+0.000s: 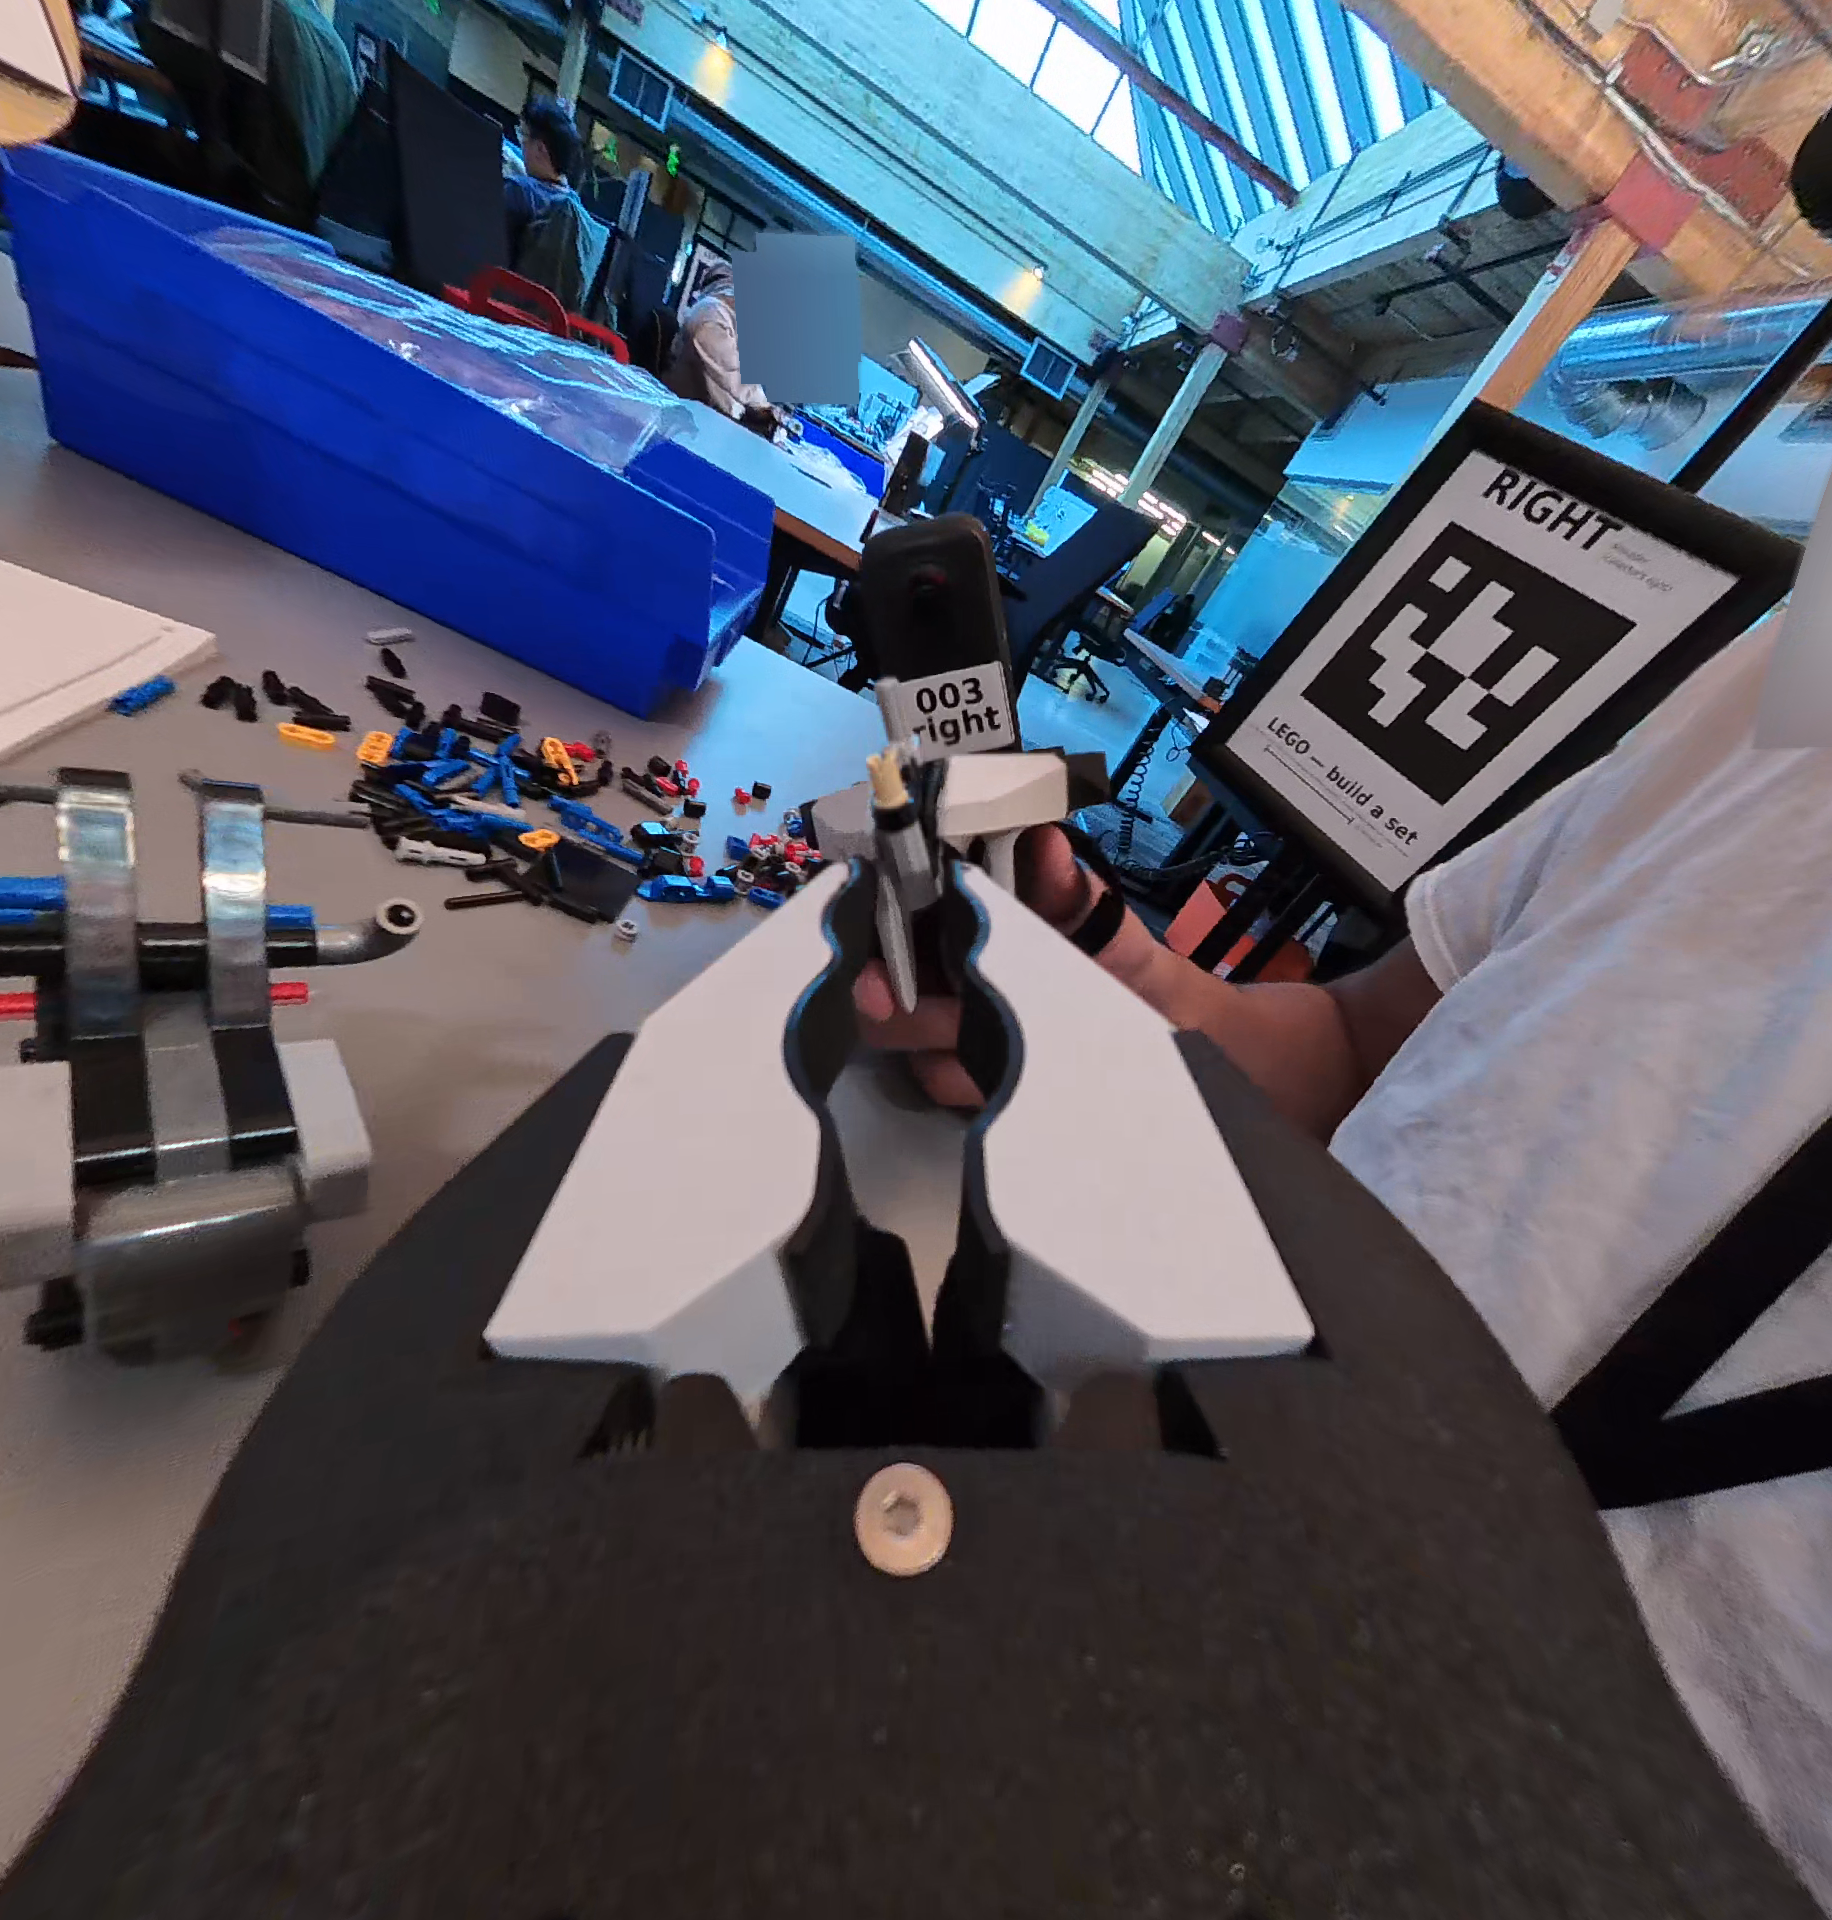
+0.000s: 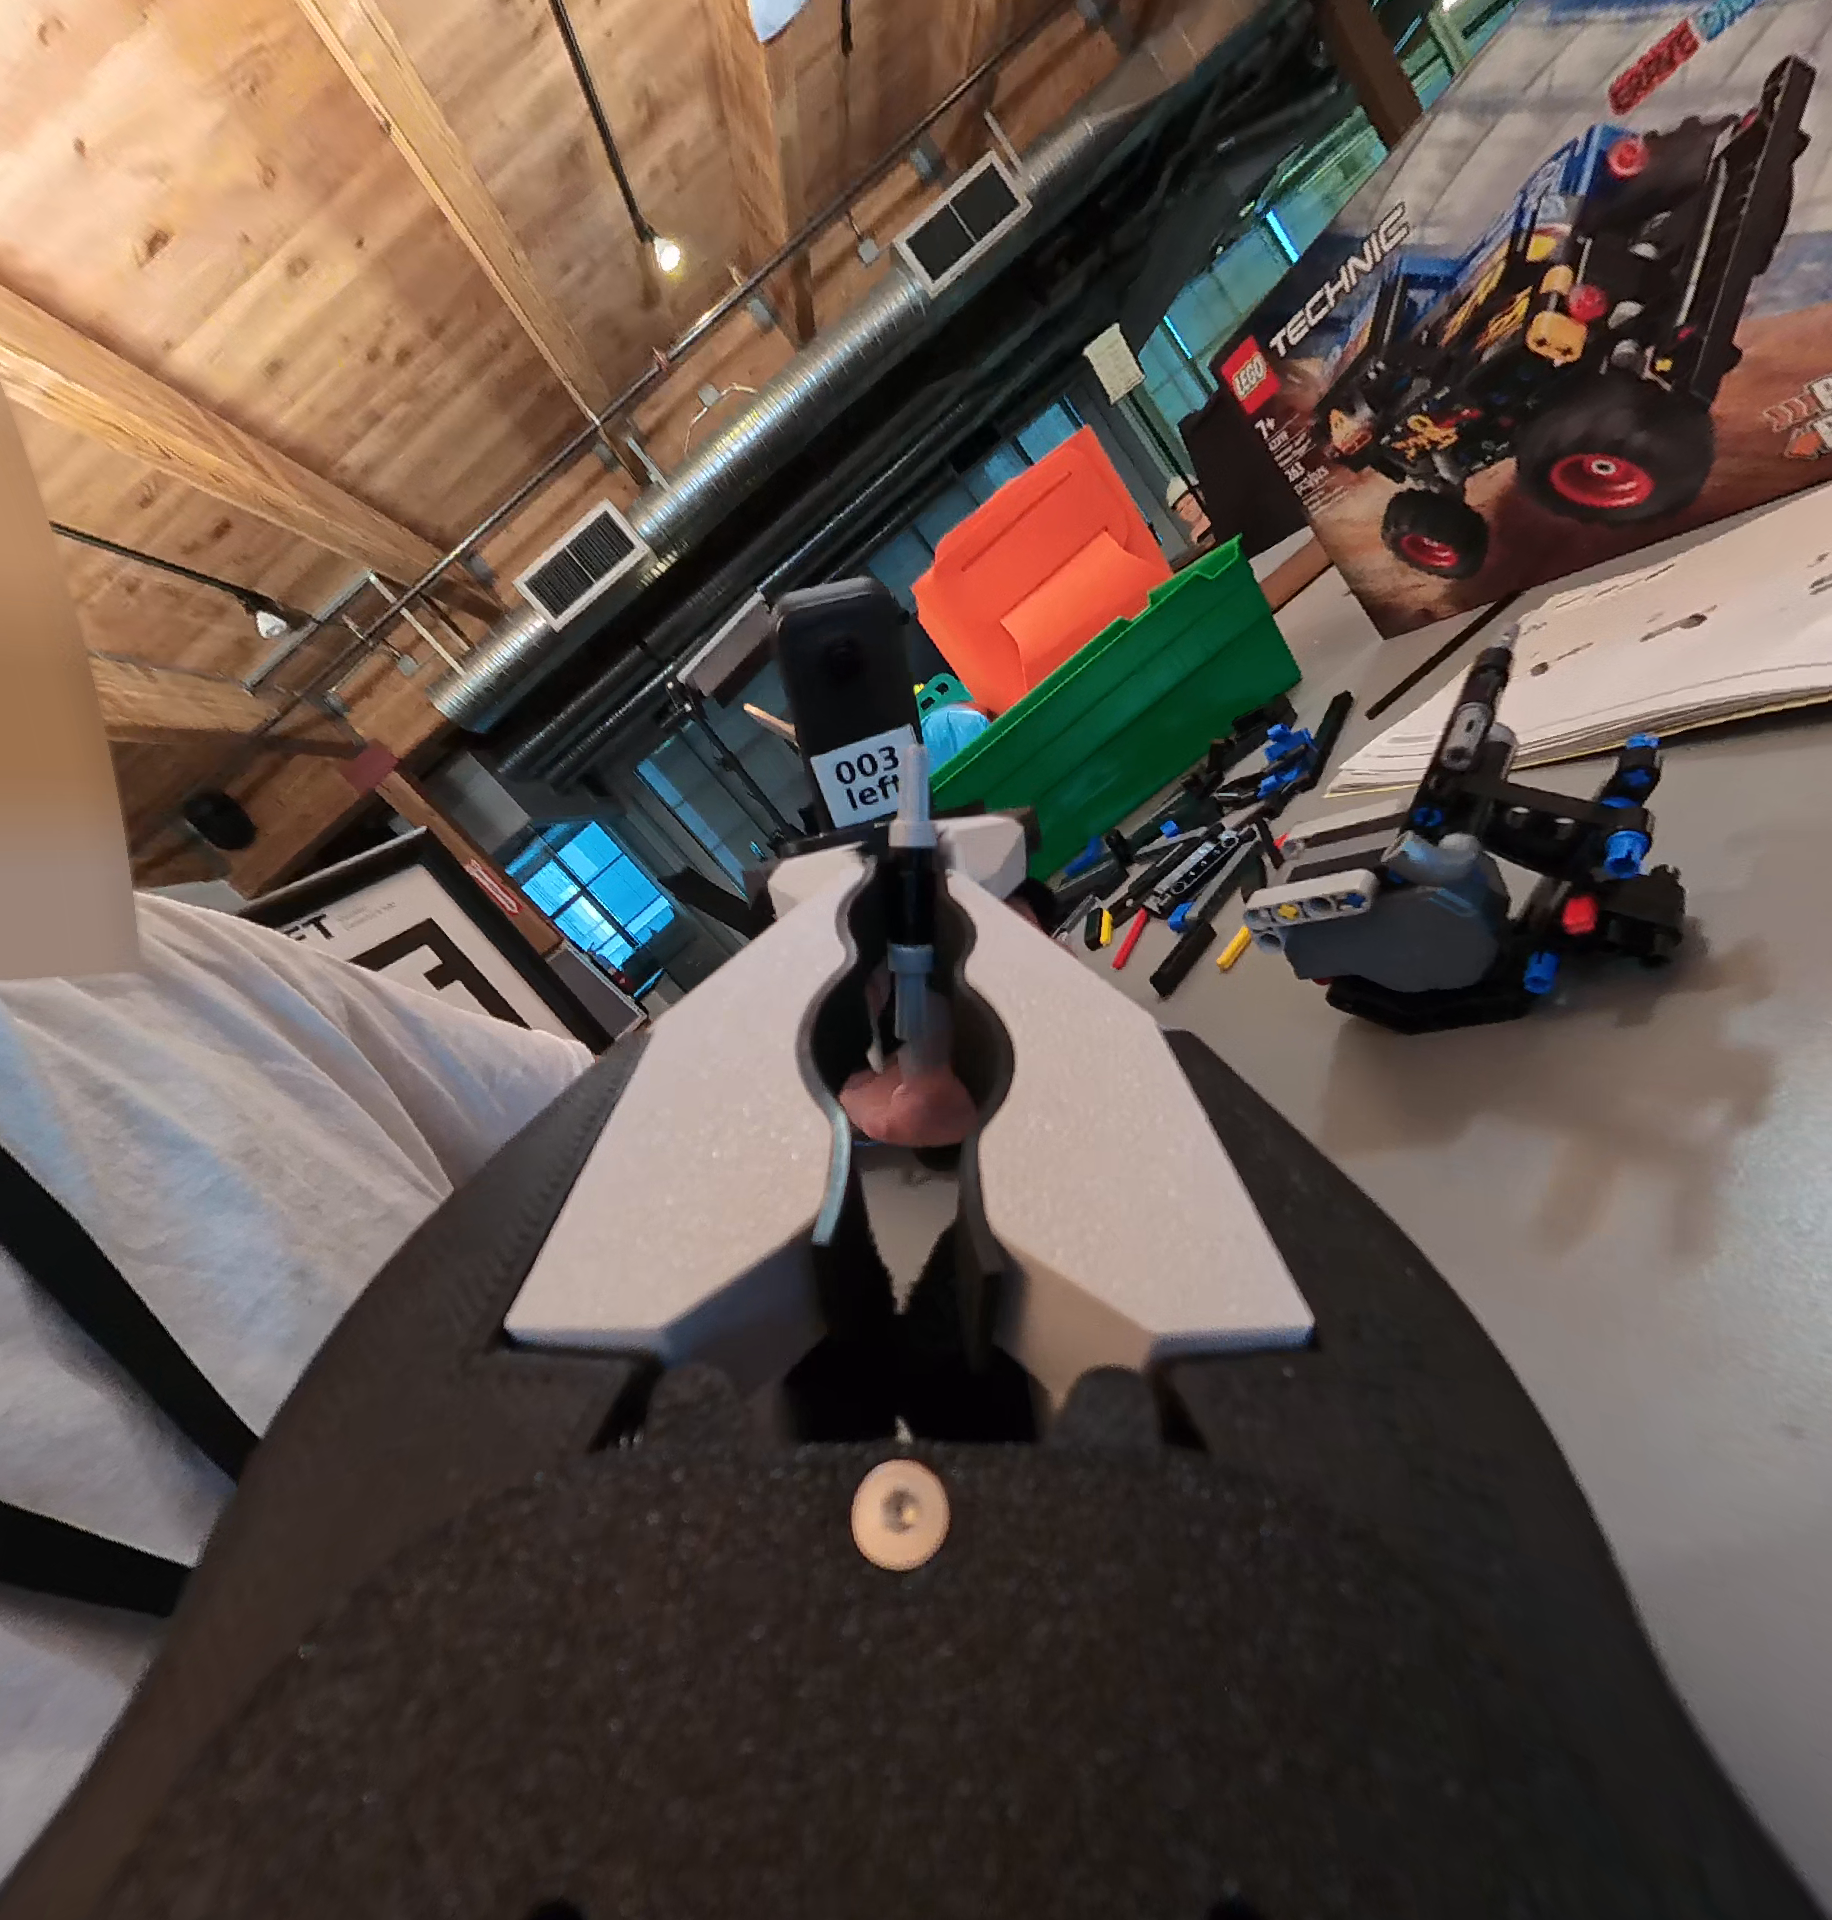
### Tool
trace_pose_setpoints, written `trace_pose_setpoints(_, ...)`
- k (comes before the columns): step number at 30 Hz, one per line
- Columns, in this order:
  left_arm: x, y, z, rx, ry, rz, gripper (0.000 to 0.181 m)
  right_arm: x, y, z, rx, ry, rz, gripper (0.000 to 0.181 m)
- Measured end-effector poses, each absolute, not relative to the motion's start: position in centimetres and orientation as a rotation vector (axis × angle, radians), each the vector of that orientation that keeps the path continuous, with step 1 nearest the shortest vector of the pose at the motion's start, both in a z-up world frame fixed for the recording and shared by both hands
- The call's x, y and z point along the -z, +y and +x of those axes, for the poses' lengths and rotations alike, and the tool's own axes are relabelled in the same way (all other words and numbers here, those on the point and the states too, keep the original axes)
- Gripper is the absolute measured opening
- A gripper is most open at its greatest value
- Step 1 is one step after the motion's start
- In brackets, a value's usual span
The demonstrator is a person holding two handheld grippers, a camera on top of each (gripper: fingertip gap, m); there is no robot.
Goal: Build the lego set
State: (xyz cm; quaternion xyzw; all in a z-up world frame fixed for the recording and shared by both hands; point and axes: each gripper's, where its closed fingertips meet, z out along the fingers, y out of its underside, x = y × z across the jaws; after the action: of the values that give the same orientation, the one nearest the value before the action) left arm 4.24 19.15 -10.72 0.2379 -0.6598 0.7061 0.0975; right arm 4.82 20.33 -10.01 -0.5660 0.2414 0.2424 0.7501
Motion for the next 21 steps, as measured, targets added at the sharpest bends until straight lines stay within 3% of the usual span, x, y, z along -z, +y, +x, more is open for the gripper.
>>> trace_pose_setpoints(16,11.7,20.5,3.1,-1.851,-1.897,0.643,0.005,9.8,19.2,5.2,-0.473,0.512,-1.266,0.016)
trace_pose_setpoints(21,15.2,21.2,1.8,-1.473,-1.967,0.750,0.005,12.5,18.4,3.4,-0.249,0.404,-1.717,0.026)
